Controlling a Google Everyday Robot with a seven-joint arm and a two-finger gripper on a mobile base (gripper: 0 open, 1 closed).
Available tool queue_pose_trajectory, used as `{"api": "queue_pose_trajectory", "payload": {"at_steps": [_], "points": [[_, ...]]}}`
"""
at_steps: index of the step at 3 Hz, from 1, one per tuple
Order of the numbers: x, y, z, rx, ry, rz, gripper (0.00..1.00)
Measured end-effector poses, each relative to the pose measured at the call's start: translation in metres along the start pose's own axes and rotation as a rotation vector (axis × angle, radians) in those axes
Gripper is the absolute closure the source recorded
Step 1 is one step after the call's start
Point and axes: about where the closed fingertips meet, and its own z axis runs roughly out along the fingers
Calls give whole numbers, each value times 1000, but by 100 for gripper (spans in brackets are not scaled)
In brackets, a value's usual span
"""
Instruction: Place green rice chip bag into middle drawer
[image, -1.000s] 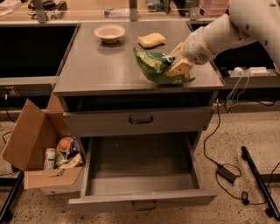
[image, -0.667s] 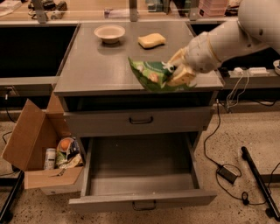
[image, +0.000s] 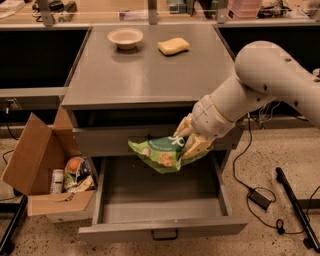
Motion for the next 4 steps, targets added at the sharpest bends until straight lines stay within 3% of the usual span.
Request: {"api": "queue_pose_trajectory", "payload": {"at_steps": [1,2,3,4], "points": [[0,0,0,0,0,0,100],[17,11,36,-66,-13,9,100],[50,30,94,-146,-36,50,100],[96,43,148,-187,-43,129,100]]}}
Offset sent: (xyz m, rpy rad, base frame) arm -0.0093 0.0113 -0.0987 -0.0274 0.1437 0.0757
